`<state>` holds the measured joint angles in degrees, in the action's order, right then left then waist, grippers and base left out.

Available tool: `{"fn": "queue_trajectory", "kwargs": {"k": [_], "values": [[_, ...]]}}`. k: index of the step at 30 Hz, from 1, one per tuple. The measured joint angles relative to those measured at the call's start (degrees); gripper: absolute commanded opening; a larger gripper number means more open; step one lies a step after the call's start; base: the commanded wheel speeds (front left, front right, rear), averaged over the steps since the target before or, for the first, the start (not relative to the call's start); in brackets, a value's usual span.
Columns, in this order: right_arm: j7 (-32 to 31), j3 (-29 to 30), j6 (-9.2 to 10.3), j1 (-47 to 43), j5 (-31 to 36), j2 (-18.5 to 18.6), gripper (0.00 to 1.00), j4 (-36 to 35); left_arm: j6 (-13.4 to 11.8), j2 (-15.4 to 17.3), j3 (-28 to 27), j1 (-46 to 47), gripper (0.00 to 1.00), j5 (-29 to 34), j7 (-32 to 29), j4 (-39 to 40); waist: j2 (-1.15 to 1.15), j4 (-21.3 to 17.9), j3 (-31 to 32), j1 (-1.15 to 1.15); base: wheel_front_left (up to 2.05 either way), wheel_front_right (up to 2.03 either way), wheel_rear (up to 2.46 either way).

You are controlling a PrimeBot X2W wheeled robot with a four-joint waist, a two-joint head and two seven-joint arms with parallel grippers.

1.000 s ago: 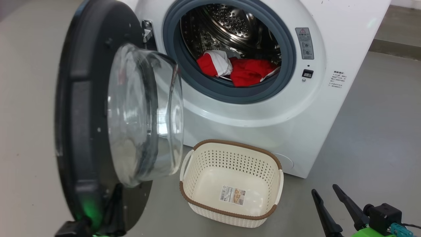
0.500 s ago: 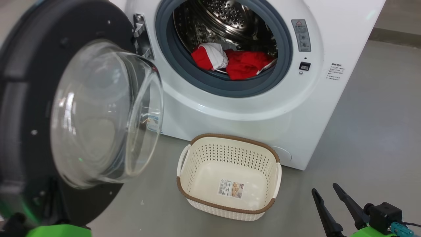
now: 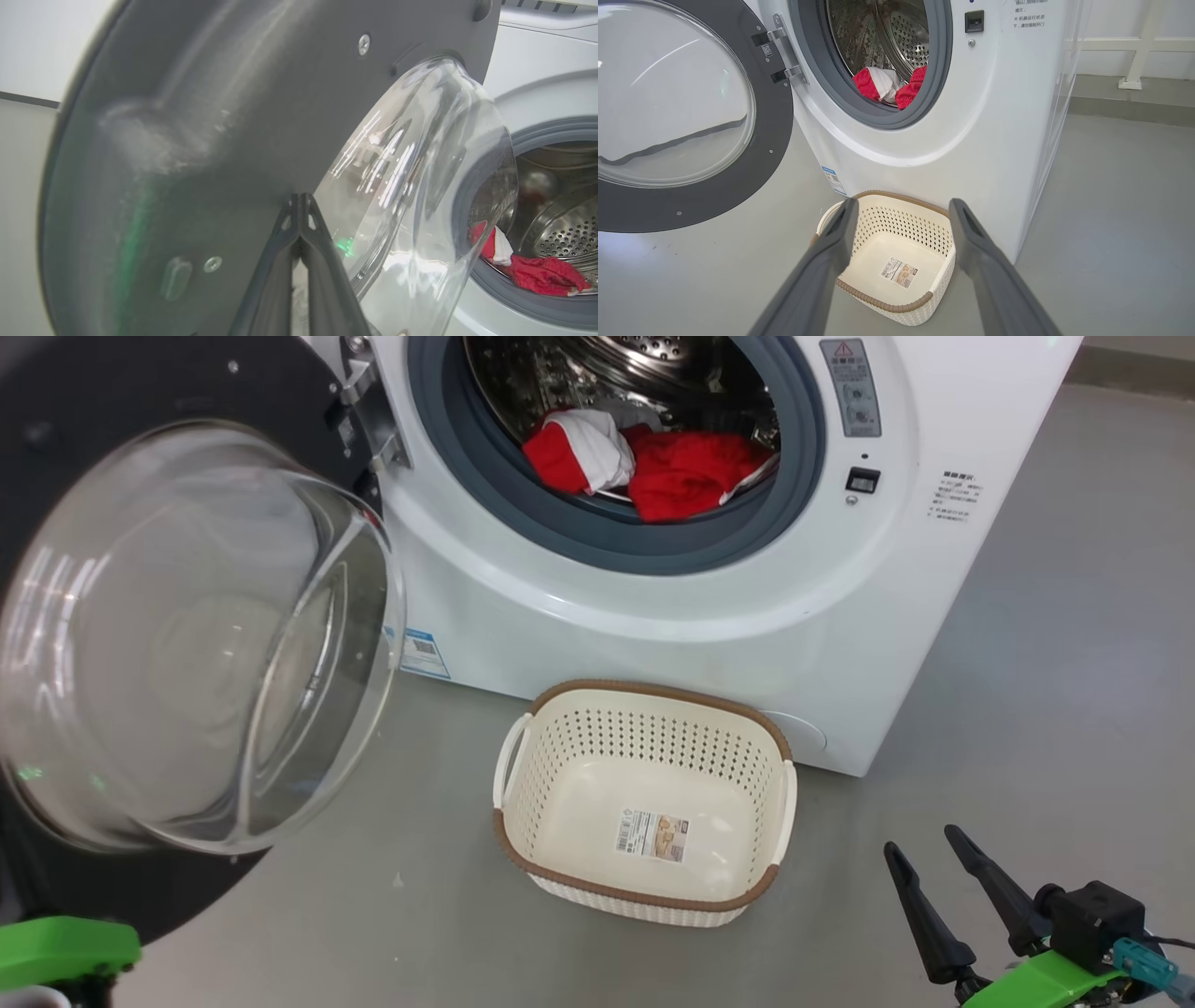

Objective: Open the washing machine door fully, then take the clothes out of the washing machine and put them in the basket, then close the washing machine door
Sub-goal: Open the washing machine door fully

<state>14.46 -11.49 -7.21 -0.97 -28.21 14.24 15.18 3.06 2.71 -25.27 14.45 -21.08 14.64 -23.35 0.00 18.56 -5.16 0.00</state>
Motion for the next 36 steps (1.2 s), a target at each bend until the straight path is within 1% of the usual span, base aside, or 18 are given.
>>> {"fn": "queue_trajectory", "kwargs": {"k": [5, 11, 16, 24, 30, 34, 36], "values": [[0.0, -0.1, 0.00, 0.3, 0.0, 0.3, 1.00, -0.2, 0.1, 0.6, -3.5, 2.5, 0.00, 3.2, 0.0, -1.2, 0.00, -0.5, -1.3, 0.00, 0.00, 0.00, 0.00], [0.0, -0.3, 0.00, 1.1, 0.0, 0.8, 1.00, -0.4, 1.0, 1.9, -6.9, 5.0, 0.00, 6.0, 0.1, -3.6, 0.00, -1.0, -2.8, 0.00, 0.00, 0.00, 0.00], [0.0, -0.4, 0.00, 2.9, 0.0, 1.7, 1.00, -0.9, 1.5, 2.5, -10.3, 8.0, 0.00, 6.9, 0.1, -6.4, 0.00, -1.4, -4.3, 0.00, 0.00, 0.00, 0.00], [0.0, -0.8, 0.00, 4.6, 0.0, 2.1, 1.00, -1.3, 1.6, 3.9, -15.4, 12.0, 0.00, 9.2, 0.1, -9.2, 0.00, -2.2, -7.2, 0.00, 0.00, 0.00, 0.00], [0.0, -0.8, 0.00, 5.1, 0.0, 2.3, 1.00, -1.4, 2.5, 5.6, -18.1, 14.2, 0.00, 10.3, 0.1, -11.6, 0.00, -2.9, -8.6, 0.00, 0.00, 0.00, 0.00], [0.0, -0.8, 0.00, 5.1, 0.0, 2.3, 1.00, -1.4, 2.7, 5.7, -19.3, 15.2, 0.00, 11.0, 0.1, -12.5, 0.00, -3.2, -8.9, 0.00, 0.00, 0.00, 0.00], [0.0, -0.8, 0.00, 5.1, 0.0, 2.3, 1.00, -1.4, 3.2, 5.7, -19.6, 15.3, 0.00, 11.0, 0.1, -13.0, 0.00, -3.2, -8.7, 0.00, 0.00, 0.00, 0.00]]}}
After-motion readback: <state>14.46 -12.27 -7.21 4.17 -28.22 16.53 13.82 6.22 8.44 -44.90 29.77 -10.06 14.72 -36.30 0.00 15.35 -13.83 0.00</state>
